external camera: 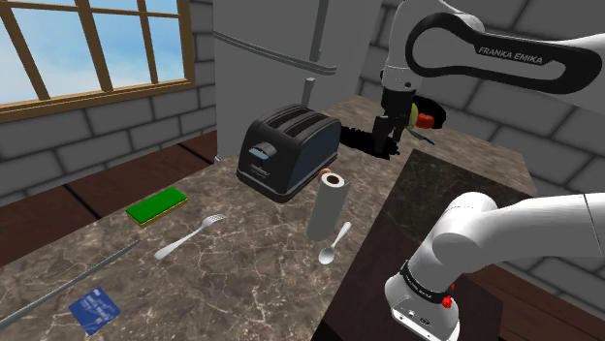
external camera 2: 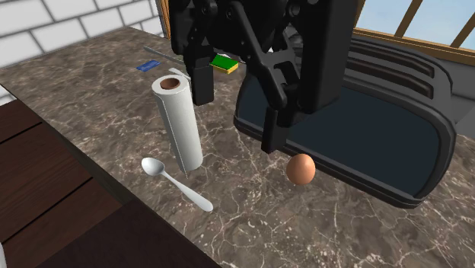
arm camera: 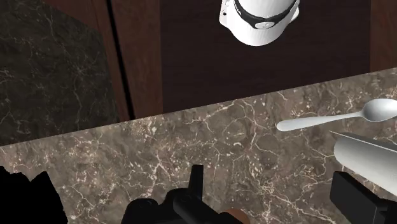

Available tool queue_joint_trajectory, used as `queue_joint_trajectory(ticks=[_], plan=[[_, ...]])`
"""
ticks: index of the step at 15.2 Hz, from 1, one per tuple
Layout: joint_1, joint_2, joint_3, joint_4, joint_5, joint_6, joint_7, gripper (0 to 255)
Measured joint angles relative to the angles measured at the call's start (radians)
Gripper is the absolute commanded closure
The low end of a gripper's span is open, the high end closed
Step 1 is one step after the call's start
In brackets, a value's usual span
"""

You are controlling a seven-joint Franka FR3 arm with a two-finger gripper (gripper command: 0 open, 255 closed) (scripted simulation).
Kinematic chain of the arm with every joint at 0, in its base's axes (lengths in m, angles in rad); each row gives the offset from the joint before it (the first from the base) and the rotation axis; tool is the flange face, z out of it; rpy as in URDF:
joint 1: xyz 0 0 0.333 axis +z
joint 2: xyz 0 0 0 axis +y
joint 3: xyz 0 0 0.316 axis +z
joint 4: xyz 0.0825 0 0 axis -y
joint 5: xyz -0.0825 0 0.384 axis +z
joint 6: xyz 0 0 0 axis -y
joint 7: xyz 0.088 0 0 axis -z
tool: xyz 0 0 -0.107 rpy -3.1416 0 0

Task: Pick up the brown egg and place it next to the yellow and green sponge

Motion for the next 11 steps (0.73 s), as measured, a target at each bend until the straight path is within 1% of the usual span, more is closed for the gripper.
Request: queue_joint_trajectory(ticks=[2,3,9,11], plan=[[-0.001,0.006,0.004,-0.005,-0.001,0.013,0.008,0],[0.000,0.017,0.015,-0.022,0.002,0.043,0.028,0],[-0.018,0.135,0.059,-0.112,-0.021,0.281,0.142,0],[-0.023,0.192,0.079,-0.116,-0.031,0.350,0.188,0]])
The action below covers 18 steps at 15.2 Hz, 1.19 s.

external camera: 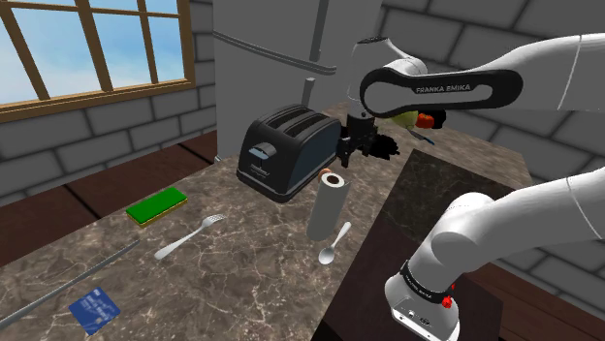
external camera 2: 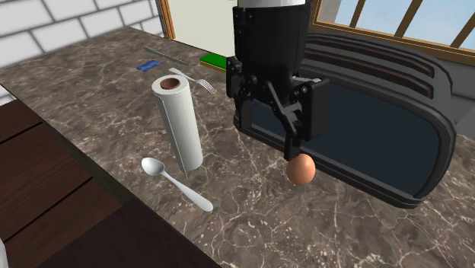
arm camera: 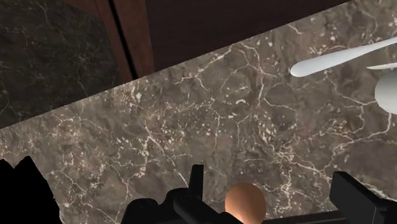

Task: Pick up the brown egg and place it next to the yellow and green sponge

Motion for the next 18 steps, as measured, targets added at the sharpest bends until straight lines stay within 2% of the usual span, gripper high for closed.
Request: queue_joint_trajectory(ticks=[8,11,18], plan=[[-0.055,0.286,0.054,0.010,-0.105,0.303,0.195,0],[-0.072,0.377,0.067,0.029,-0.153,0.381,0.264,0],[-0.090,0.405,0.065,0.002,-0.199,0.492,0.299,0]])
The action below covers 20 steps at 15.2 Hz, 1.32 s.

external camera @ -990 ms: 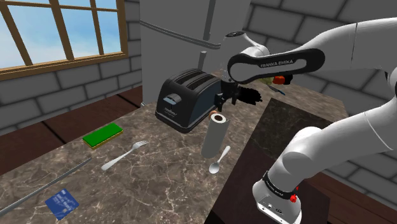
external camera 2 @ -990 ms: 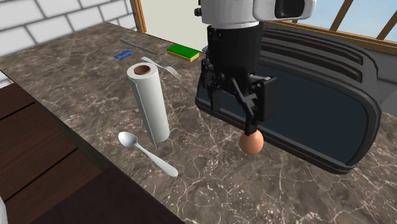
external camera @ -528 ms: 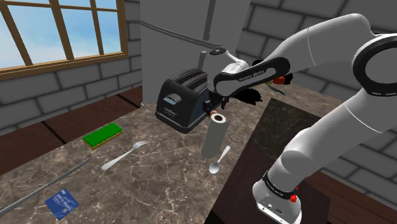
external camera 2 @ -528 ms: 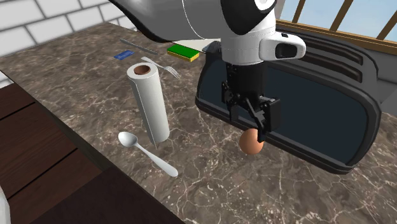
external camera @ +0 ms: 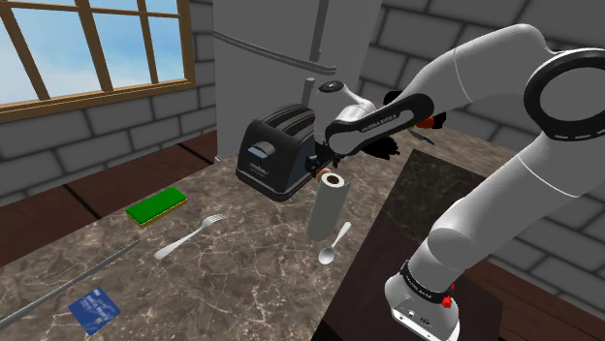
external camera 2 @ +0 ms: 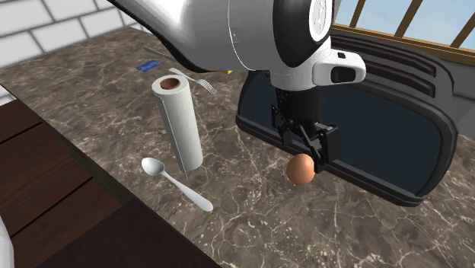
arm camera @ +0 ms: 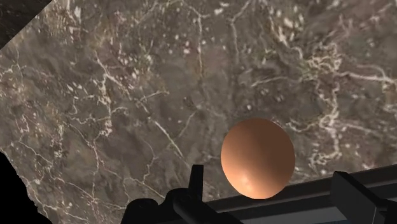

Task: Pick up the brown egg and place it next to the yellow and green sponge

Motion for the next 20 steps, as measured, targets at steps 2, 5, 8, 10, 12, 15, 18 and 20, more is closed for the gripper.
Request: queue_joint_trajectory(ticks=[2,5,8,10,12,15,18,20], plan=[[-0.002,-0.002,-0.001,-0.006,-0.002,0.016,-0.009,0],[-0.006,-0.002,0.000,-0.008,-0.005,0.022,-0.005,0],[-0.010,0.004,0.000,-0.009,-0.007,0.034,-0.010,255],[-0.012,0.017,-0.001,0.004,-0.008,0.033,-0.009,255],[-0.012,0.023,0.001,0.015,-0.007,0.017,-0.001,255],[-0.009,0.030,0.002,0.037,0.002,-0.013,-0.008,255],[-0.011,0.020,0.000,0.014,0.000,0.001,-0.009,255],[-0.009,0.011,-0.001,0.005,0.010,-0.012,-0.016,255]])
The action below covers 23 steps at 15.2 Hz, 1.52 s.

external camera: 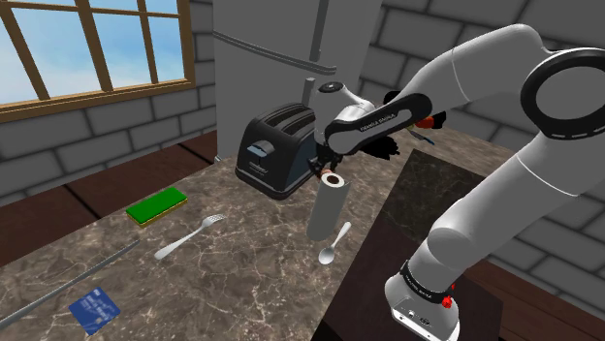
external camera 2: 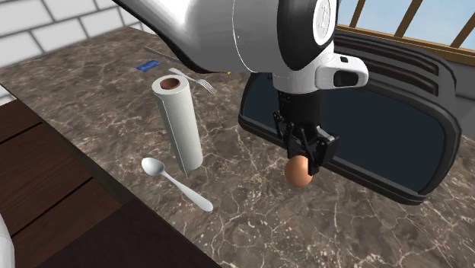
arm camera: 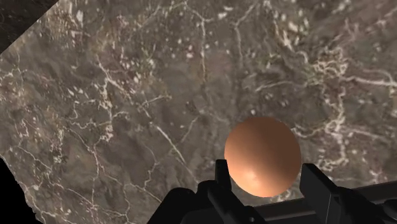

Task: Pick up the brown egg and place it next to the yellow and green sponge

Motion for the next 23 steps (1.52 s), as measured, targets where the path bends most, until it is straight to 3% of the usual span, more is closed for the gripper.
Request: queue_joint_trajectory(ticks=[23], plan=[[0.020,-0.152,-0.005,0.158,0.079,-0.331,-0.114,255]])
